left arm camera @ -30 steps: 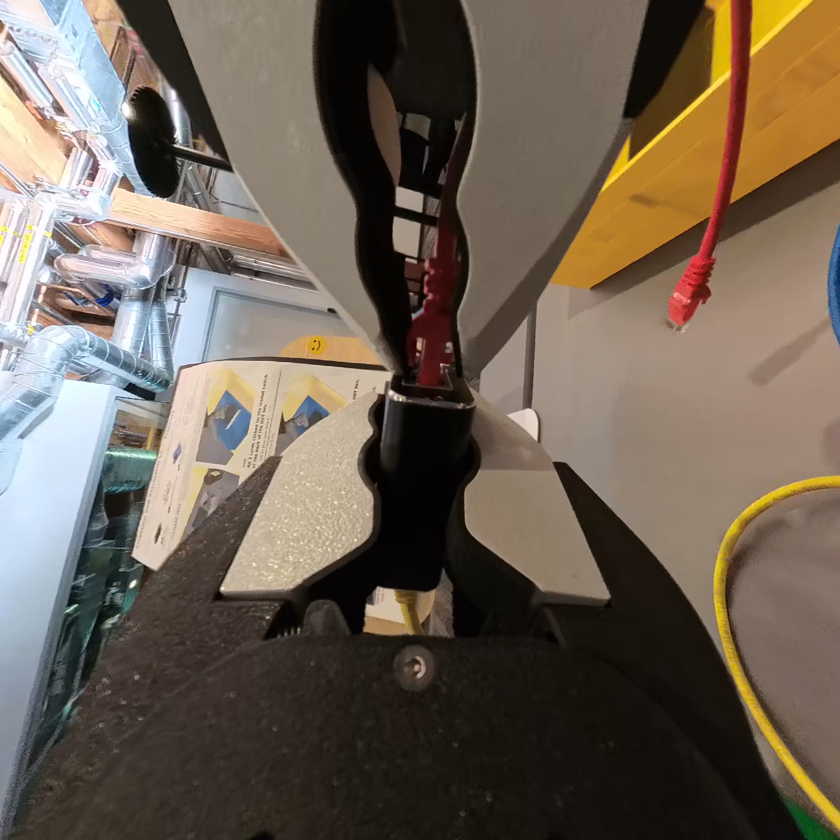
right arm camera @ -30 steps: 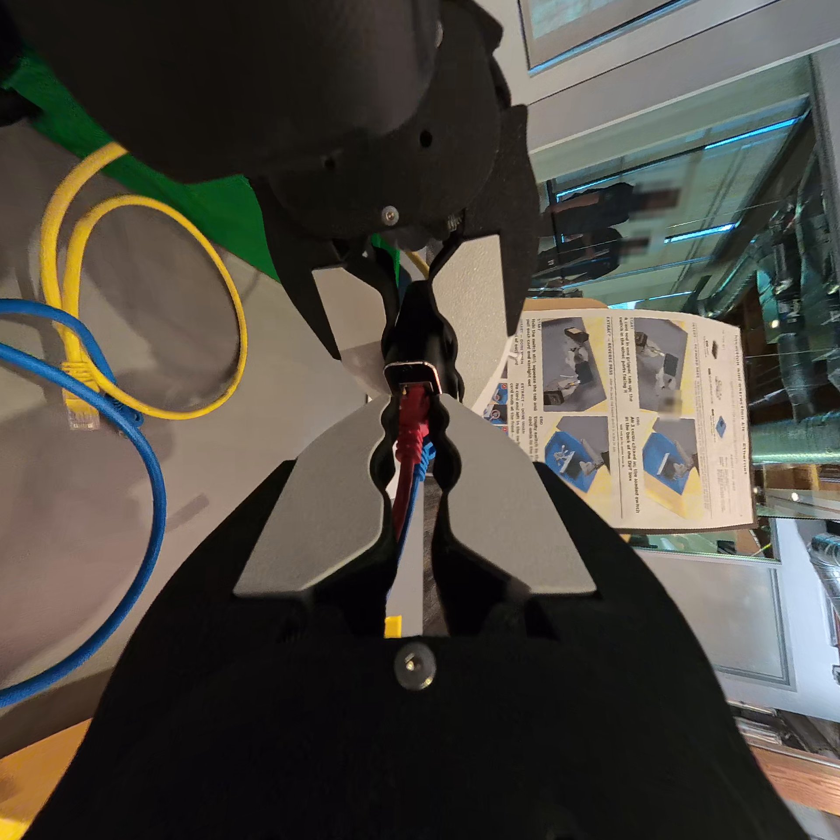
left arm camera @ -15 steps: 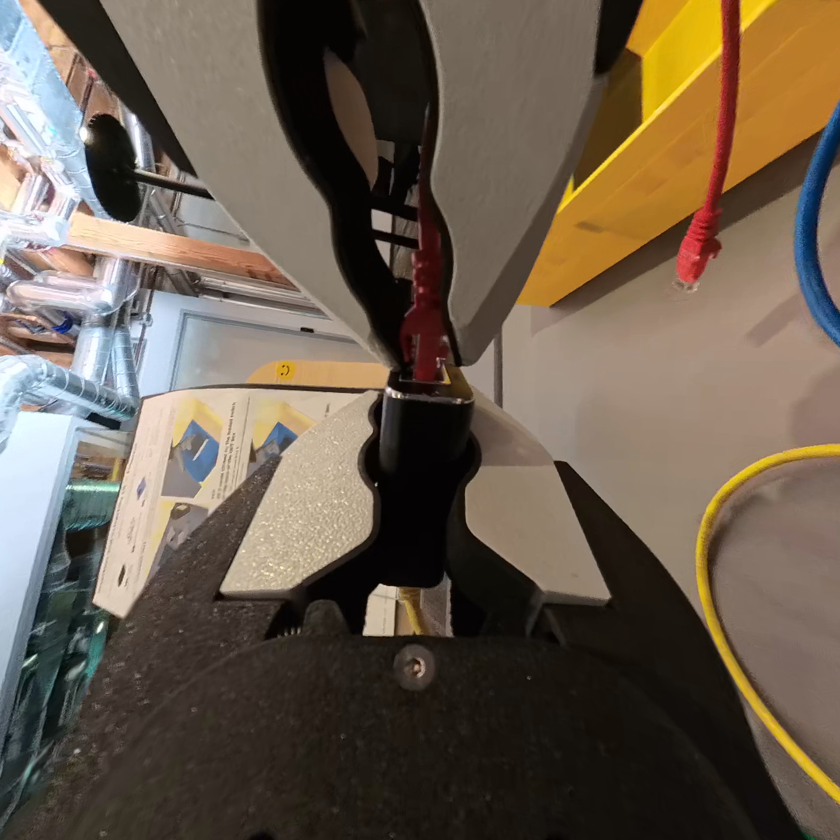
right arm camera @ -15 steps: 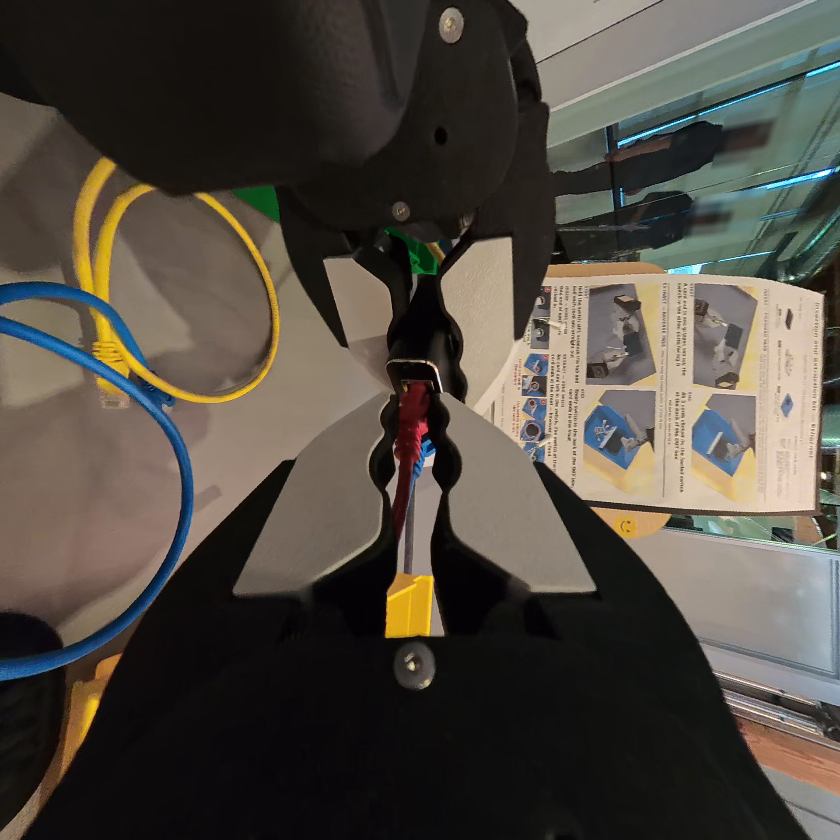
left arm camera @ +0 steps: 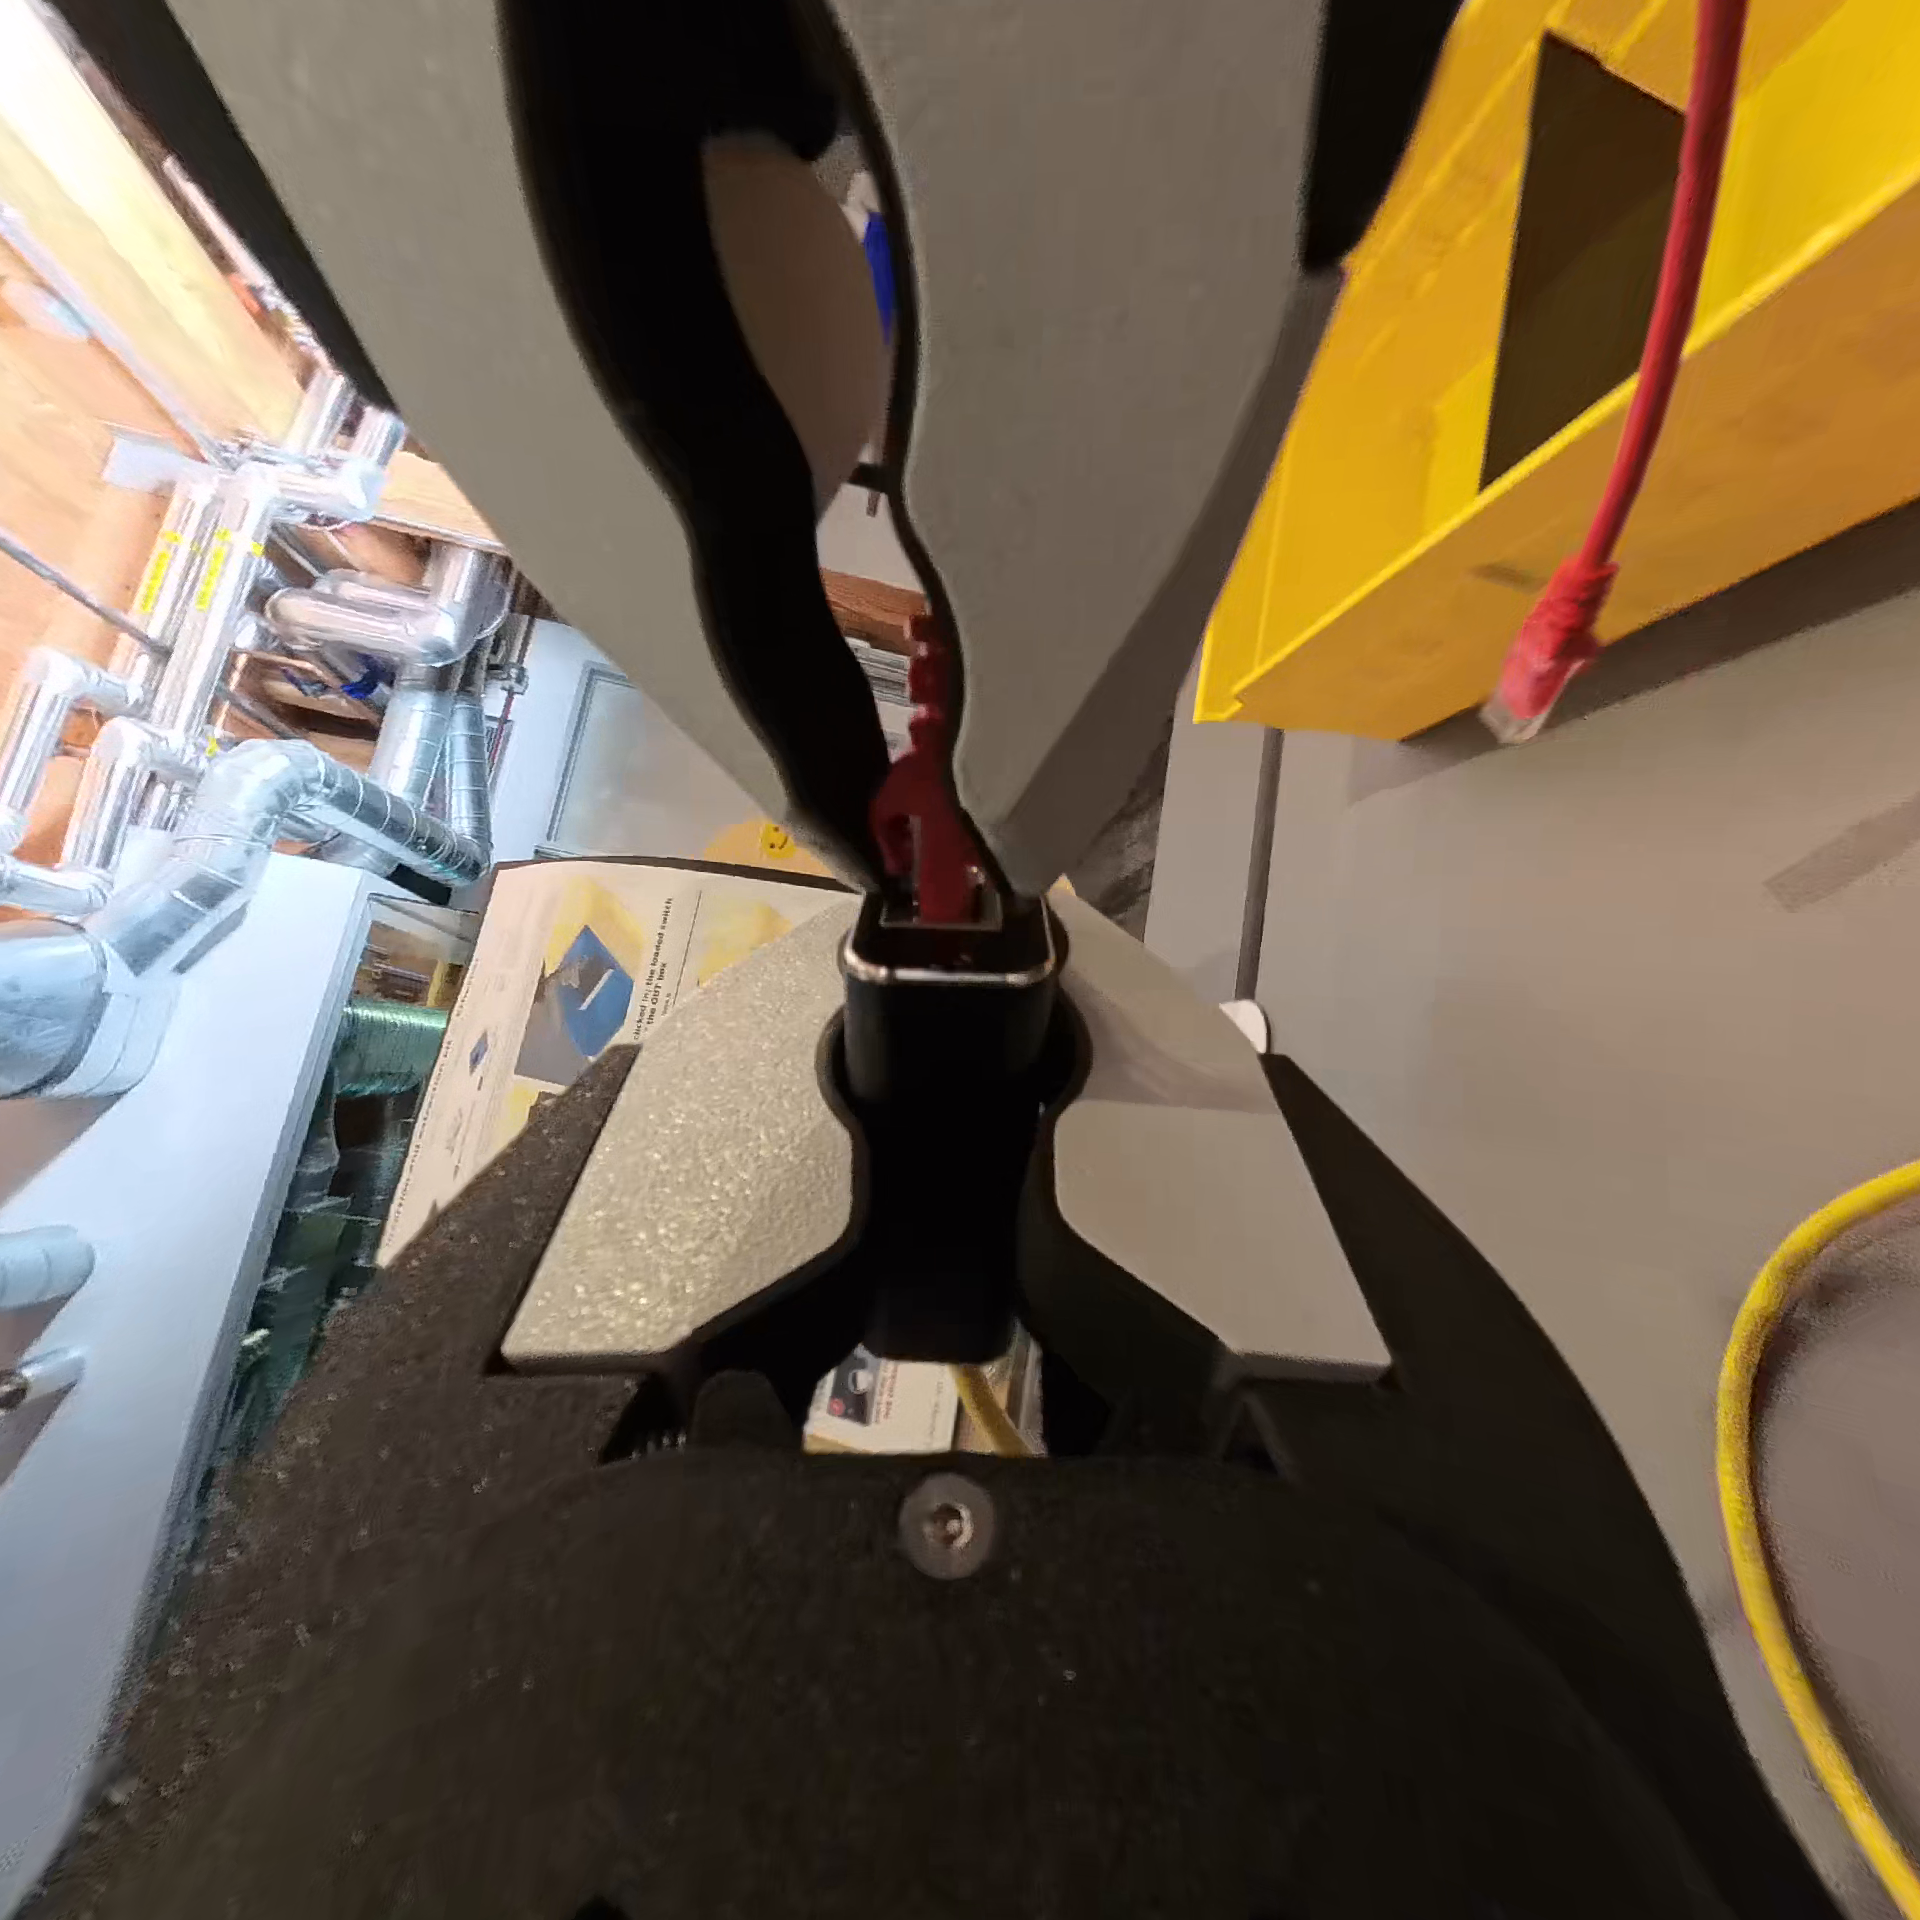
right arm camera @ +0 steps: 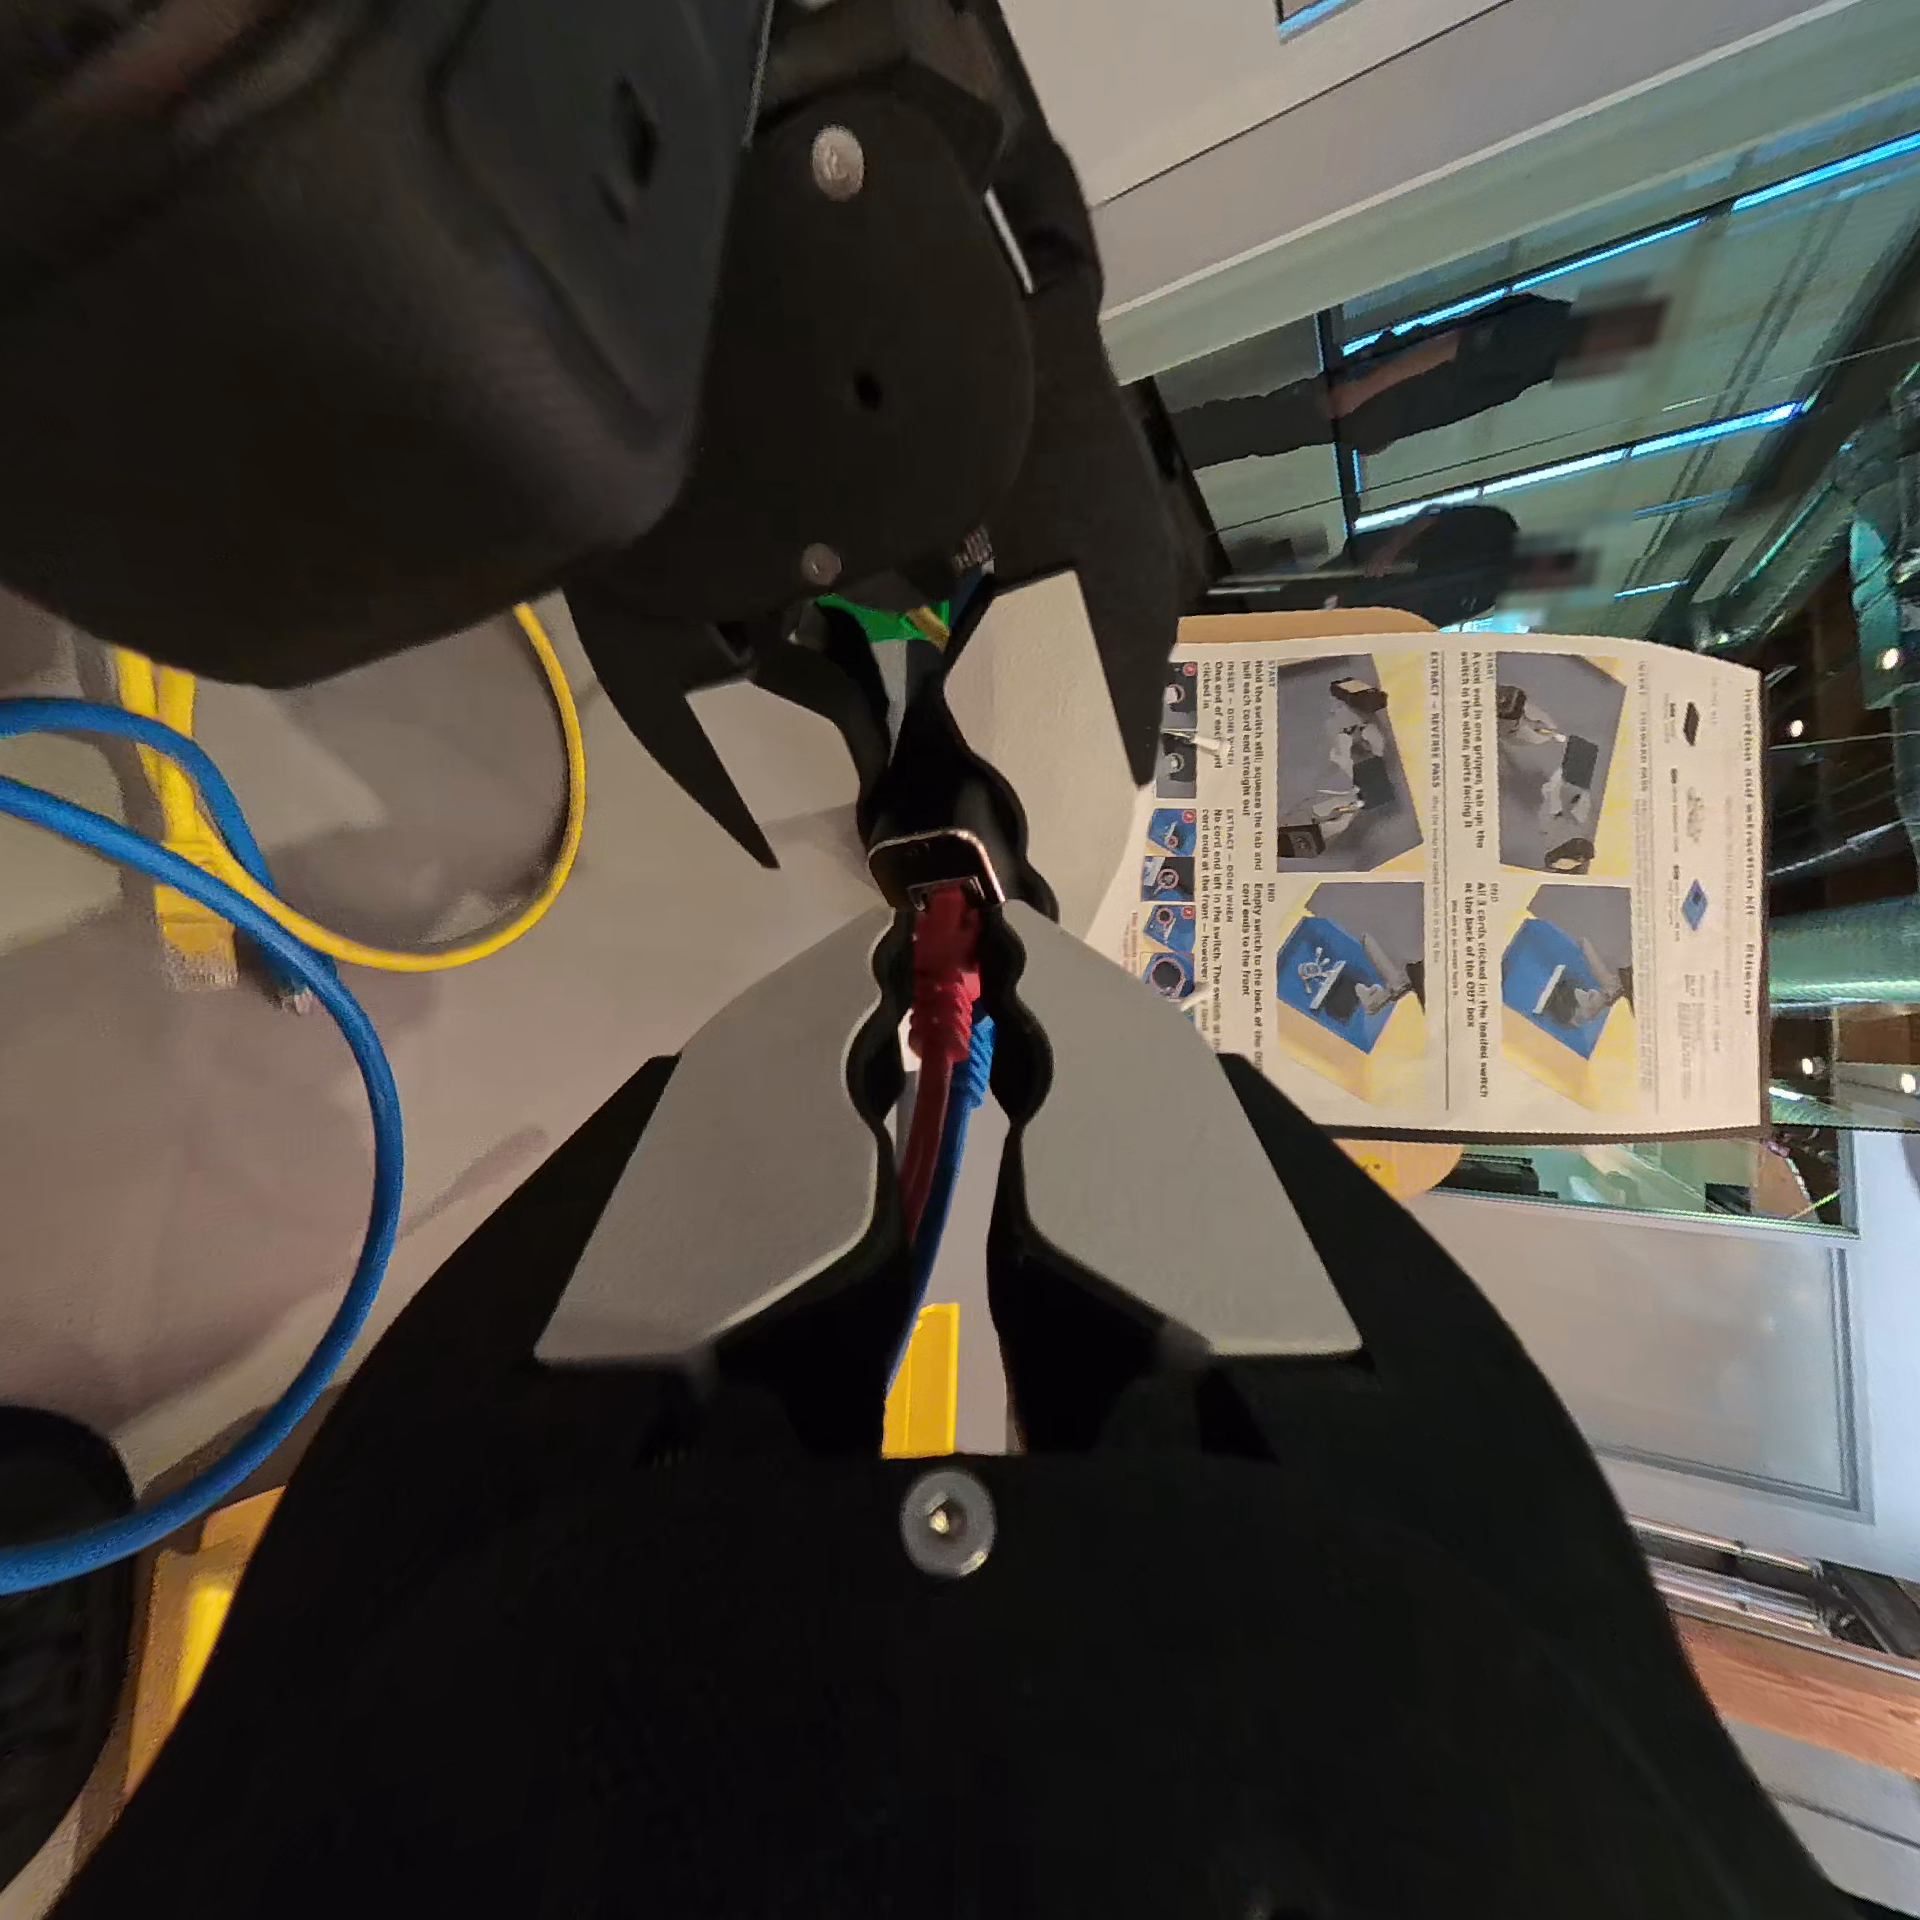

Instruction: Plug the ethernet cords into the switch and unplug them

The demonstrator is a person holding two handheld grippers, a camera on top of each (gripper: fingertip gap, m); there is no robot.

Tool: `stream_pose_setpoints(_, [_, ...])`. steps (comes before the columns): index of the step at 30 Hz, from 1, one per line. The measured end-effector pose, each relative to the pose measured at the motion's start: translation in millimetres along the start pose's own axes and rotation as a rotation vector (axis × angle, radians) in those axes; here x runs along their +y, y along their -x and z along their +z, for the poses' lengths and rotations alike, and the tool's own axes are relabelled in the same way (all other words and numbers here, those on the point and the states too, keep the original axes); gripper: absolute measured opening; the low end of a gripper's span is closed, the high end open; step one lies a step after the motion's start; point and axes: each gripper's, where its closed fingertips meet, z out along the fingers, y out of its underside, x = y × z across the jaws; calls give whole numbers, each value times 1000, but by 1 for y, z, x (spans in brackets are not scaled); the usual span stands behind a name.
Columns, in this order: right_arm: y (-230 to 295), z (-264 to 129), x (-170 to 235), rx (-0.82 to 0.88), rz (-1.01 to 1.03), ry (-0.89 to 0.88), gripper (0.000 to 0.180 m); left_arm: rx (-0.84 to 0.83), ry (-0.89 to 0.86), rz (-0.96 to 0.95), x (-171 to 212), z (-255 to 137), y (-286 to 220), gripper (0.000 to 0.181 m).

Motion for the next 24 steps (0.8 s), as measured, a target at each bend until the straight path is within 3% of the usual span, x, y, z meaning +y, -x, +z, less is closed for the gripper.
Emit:
stream_pose_setpoints(6, [1,9,3,3,-9,7,13,-35,32,-21,10,6,0,29])
stream_pose_setpoints(11, [15,20,15,-64,1,70,14,61,67,15,23,13,-19,29])
stream_pose_setpoints(24, [25,13,18,-120,33,125,15,127,48,31,15,12,-31,29])
